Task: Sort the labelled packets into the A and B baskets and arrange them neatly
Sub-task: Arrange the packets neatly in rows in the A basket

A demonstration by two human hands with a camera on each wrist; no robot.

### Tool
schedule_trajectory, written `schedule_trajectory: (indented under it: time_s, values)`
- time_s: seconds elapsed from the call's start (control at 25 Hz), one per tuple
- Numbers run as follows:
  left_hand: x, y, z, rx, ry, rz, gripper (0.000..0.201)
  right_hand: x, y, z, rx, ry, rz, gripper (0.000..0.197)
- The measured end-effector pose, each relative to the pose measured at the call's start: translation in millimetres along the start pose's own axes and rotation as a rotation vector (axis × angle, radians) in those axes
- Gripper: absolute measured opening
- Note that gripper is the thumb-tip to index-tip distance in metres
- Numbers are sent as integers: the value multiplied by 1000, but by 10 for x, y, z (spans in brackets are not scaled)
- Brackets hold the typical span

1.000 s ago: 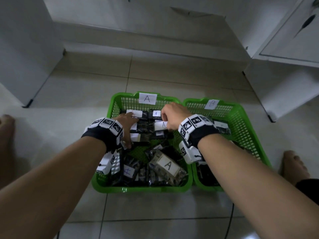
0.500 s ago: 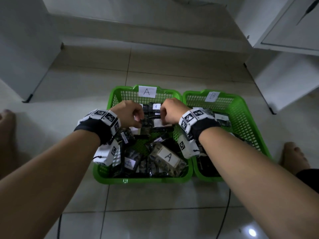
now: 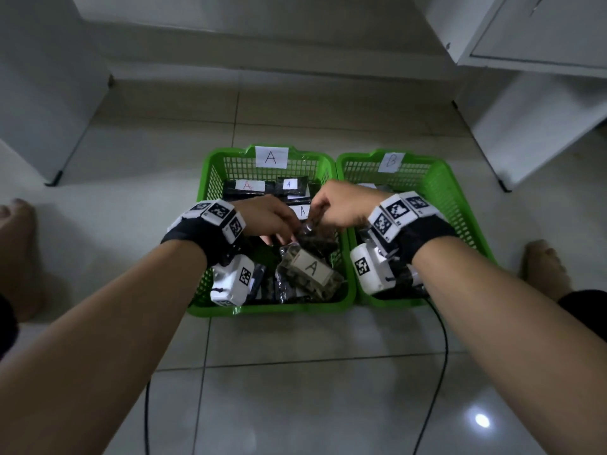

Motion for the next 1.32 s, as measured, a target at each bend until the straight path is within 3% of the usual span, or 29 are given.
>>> schedule_trajectory:
  time_s: [0.16,0.24,0.36,0.44,0.52,0.72,0.88,0.96,1.04,1.16,1.24,1.32]
  values:
    - [-5,-3,94,102,-29,518,39,95,285,216,211,184,-308,22]
    - [3,22,199,142,-123,578,43,75,317,265,317,265,-403,31]
    - [-18,39,285,285,-343,695,27,-2,210,249,439,273,-373,38]
    - [-75,89,304,437,-394,764,30,-38,145,213,472,282,-410,45]
    - [-119,115,335,502,-413,800,33,-49,102,151,463,303,-533,48]
    - [-133,177,374,574,-424,775,35,-97,134,76,457,293,-600,39]
    - [-1,175,370,637,-457,813,30,-206,309,19,560,277,-180,58]
    - [86,197,334,645,-477,801,31,-242,383,-16,586,266,-69,55]
    - [136,232,263,647,-489,788,32,-211,430,-29,607,246,-86,56]
    - [163,229,129,530,-513,832,29,-38,430,-50,548,179,-208,56]
    - [140,289,-43,521,-442,646,22,156,441,-62,571,104,-304,55]
    - [82,368,-218,597,-215,95,17,340,449,-49,626,20,-381,66]
Point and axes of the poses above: each hand's wrist, its own z-axis away from the middle knuckle, its own y-axis out of the back of the hand, x = y × z, the point moved 3 cm from there along -z, towards the middle knuckle, and after that the axes turned 12 degrees about -x, right-handed, at the moved point
